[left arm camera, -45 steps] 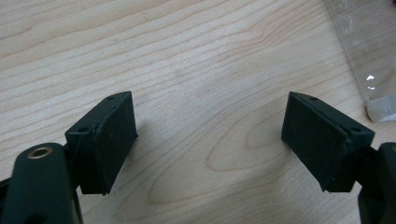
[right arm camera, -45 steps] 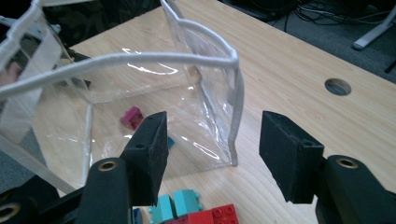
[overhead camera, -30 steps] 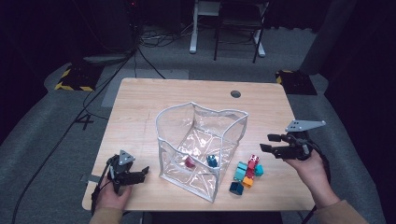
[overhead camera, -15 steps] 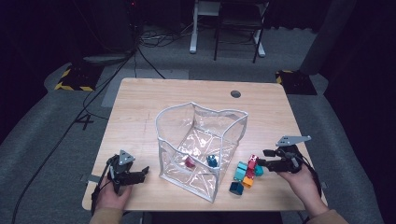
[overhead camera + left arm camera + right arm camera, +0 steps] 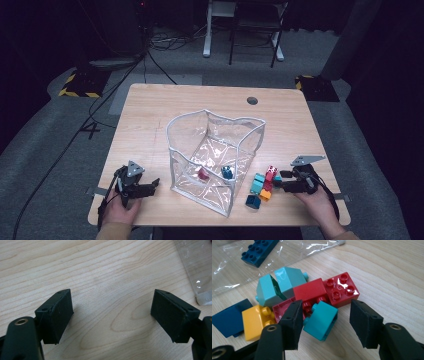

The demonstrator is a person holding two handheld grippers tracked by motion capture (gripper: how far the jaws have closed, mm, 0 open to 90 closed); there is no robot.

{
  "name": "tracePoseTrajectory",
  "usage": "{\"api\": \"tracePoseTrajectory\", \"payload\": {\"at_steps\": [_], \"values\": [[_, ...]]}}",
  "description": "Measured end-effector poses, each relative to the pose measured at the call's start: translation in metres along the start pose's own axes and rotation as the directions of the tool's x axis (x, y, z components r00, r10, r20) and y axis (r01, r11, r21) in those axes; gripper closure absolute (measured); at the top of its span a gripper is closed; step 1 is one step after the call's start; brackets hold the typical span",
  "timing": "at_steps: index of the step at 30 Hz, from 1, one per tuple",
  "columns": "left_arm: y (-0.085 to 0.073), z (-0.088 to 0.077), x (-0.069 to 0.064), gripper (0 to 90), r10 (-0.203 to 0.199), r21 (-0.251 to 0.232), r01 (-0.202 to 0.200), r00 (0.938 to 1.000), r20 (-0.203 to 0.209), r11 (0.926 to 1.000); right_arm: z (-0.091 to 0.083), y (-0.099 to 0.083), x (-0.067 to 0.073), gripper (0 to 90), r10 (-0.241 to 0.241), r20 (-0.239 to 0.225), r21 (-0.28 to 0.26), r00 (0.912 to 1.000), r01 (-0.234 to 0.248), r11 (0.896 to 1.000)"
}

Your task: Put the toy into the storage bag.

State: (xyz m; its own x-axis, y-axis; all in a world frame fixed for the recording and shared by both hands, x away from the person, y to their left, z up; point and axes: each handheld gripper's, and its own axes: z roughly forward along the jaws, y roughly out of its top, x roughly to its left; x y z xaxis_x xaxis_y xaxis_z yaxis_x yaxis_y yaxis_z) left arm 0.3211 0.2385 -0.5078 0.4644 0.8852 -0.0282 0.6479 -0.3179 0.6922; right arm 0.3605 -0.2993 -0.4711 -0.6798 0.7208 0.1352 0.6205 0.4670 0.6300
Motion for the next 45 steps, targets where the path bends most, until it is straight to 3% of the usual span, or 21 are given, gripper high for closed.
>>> {"api": "tracePoseTrajectory", "payload": {"at_steps": [8,10,13,16,30,45], "values": [[0.000,0.000,0.000,18.4,0.000,0.000,0.000,1.0000,0.000,1.0000,0.001,-0.008,-0.008,47.1,0.004,0.043,0.016,0.9991,-0.004,1.000],[0.000,0.000,0.000,18.4,-0.003,0.001,0.003,1.0000,0.002,1.0000,0.002,-0.009,-0.011,51.2,0.012,0.051,0.034,0.9986,-0.014,0.999],[0.000,0.000,0.000,18.4,-0.002,-0.001,0.002,1.0000,0.000,1.0000,0.003,-0.010,-0.010,64.8,-0.004,0.032,0.052,0.9995,0.002,0.999],[0.000,0.000,0.000,18.4,-0.004,0.001,0.004,1.0000,0.003,1.0000,0.003,-0.010,-0.009,67.3,-0.004,0.034,0.051,0.9994,0.002,0.999],[0.000,0.000,0.000,18.4,-0.004,0.001,0.004,1.0000,0.002,1.0000,-0.017,0.003,-0.002,67.4,-0.006,0.013,0.029,0.9999,0.005,1.000],[0.000,0.000,0.000,18.4,-0.003,0.001,0.003,1.0000,0.002,1.0000,-0.060,0.040,0.006,67.3,-0.040,-0.020,-0.039,0.9990,0.039,0.998]]}}
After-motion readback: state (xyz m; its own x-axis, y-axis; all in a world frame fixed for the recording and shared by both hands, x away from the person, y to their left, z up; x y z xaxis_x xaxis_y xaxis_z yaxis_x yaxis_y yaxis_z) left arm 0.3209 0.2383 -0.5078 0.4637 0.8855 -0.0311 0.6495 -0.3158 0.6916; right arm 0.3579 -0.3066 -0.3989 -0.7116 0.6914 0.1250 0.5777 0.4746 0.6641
